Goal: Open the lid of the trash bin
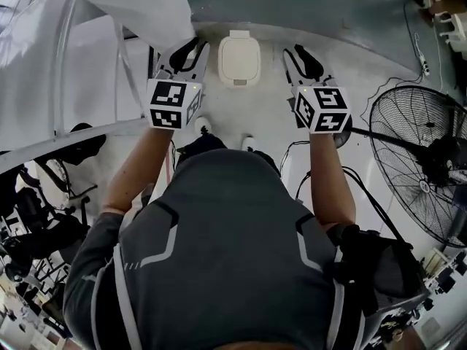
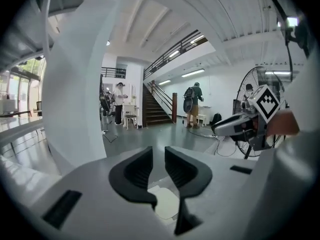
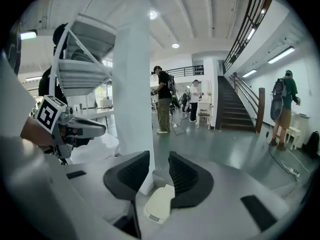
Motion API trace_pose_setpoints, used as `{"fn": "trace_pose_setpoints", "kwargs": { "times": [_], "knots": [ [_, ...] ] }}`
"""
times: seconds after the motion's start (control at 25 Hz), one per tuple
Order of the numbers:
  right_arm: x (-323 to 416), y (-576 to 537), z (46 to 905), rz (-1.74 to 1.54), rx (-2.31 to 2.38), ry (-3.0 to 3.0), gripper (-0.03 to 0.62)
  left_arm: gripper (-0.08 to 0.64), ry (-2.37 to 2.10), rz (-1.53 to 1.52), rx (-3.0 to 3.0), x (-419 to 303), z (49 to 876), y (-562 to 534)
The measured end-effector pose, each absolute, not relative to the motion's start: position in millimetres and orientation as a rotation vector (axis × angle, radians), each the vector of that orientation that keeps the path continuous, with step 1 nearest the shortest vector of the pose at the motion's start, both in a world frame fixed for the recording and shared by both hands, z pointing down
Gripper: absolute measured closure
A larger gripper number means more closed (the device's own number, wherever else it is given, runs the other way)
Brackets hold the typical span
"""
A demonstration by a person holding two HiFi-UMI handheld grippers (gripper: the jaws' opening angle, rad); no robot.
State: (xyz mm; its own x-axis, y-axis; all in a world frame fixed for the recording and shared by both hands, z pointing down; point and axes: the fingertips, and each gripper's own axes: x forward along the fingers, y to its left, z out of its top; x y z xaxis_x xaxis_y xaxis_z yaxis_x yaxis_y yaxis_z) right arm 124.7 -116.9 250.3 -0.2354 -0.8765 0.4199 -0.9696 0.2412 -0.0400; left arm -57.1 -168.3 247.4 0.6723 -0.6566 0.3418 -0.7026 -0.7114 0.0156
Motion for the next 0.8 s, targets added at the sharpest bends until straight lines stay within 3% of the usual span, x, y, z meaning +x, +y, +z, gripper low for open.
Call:
{"fn": "trace_pose_setpoints", "kwargs": {
  "times": [0.8],
  "knots": [
    [135.8, -165.3, 512.5, 0.768, 1.428, -1.982, 0.339, 0.408, -1.057, 0.886, 2.301, -38.1, 520.0, -187.7]
  ]
}}
